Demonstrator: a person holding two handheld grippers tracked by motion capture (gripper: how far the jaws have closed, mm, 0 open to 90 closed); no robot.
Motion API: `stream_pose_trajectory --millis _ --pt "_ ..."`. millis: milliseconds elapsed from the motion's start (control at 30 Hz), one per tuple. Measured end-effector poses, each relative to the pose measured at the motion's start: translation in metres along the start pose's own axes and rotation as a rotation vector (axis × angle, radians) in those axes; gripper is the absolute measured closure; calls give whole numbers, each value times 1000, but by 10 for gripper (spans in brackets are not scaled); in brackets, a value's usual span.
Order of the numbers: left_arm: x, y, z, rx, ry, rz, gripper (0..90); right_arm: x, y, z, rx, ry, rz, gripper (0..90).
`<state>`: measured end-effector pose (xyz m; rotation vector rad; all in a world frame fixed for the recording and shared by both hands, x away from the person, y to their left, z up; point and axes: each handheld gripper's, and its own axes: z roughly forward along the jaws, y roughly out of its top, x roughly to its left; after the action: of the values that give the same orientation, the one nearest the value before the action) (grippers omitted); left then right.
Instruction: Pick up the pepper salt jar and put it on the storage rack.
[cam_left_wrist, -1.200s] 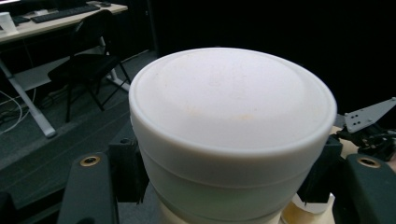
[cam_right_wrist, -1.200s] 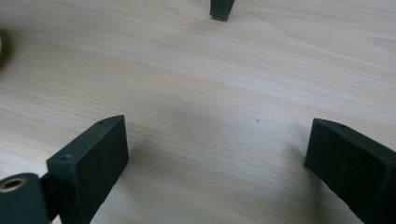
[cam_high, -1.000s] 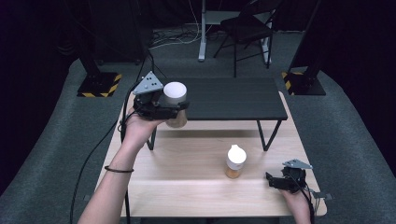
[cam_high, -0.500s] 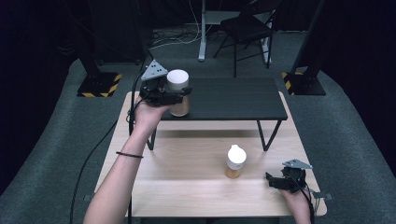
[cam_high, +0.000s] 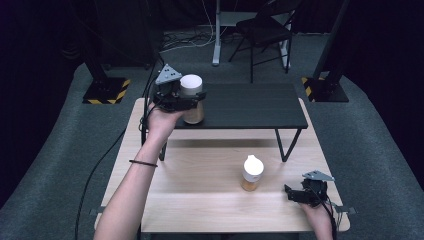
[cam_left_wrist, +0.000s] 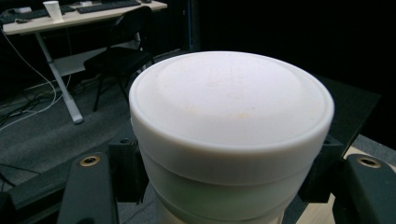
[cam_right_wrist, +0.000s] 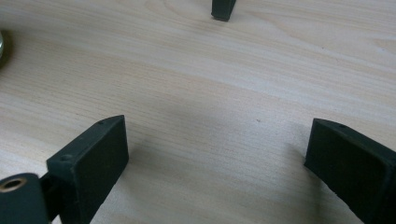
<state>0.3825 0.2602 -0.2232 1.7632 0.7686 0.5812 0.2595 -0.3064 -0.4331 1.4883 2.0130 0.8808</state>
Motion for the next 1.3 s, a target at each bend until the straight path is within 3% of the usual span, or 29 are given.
stream_pose_trajectory --millis 300,400,667,833,1067,1300 --pt "7 -8 -3 -25 -20 -39 312 0 0 0 0 0 0 47" --pt "3 -9 -8 -37 3 -33 275 0 0 0 0 0 0 47" --pt "7 -20 -24 -42 0 -51 194 0 0 0 0 0 -1 47" --pt "10 -33 -37 -51 -16 -57 176 0 0 0 0 -1 0 47" --pt "3 -50 -53 -35 -11 -15 143 0 1 0 1 0 0 46" --pt "2 -75 -62 -19 13 -31 119 0 1 0 1 0 0 47"
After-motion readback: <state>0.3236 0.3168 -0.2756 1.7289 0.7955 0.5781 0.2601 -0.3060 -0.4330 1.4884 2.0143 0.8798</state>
